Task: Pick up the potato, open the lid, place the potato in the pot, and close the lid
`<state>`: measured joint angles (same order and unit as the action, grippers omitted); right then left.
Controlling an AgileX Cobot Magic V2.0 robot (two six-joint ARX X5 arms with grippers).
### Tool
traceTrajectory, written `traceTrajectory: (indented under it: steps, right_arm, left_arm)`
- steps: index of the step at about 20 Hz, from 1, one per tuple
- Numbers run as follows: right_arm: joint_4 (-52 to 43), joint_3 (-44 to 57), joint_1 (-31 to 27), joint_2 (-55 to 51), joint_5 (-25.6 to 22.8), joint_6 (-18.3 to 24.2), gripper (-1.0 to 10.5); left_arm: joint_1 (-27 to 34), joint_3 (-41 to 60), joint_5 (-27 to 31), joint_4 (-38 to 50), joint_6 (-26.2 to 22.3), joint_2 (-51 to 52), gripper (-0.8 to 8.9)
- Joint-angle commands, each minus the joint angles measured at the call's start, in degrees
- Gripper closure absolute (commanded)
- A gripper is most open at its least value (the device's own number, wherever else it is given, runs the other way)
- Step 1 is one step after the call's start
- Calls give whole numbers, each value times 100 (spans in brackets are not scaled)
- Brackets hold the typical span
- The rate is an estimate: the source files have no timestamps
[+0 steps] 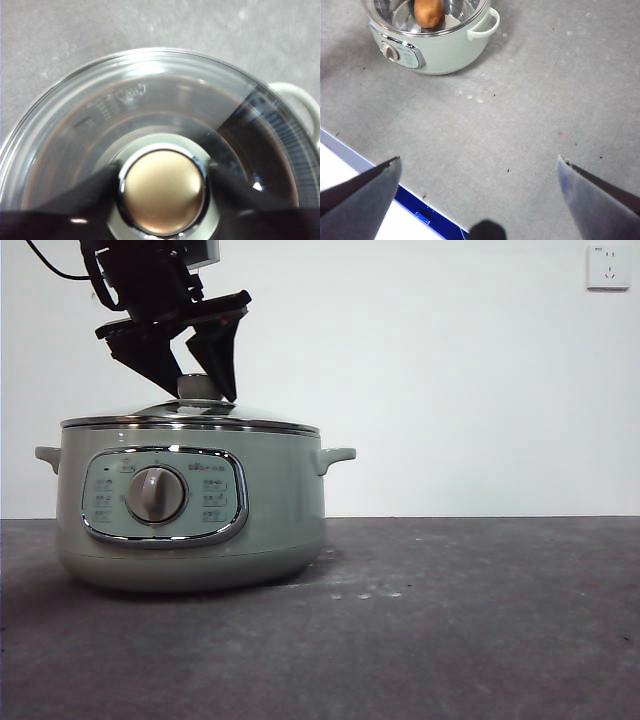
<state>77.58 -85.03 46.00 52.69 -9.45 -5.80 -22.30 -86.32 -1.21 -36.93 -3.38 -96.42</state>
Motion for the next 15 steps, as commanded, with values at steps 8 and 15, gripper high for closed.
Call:
traceTrajectory:
  steps: [8, 15]
  right_arm:
    - [127, 48, 2, -9, -22, -155, 320]
    - [127, 48, 2, -9, -22, -162, 320]
  left_arm:
    - [-13, -1303, -35, -1200, 2, 22, 338]
    - [-57, -1956, -59, -2837, 83, 612, 342]
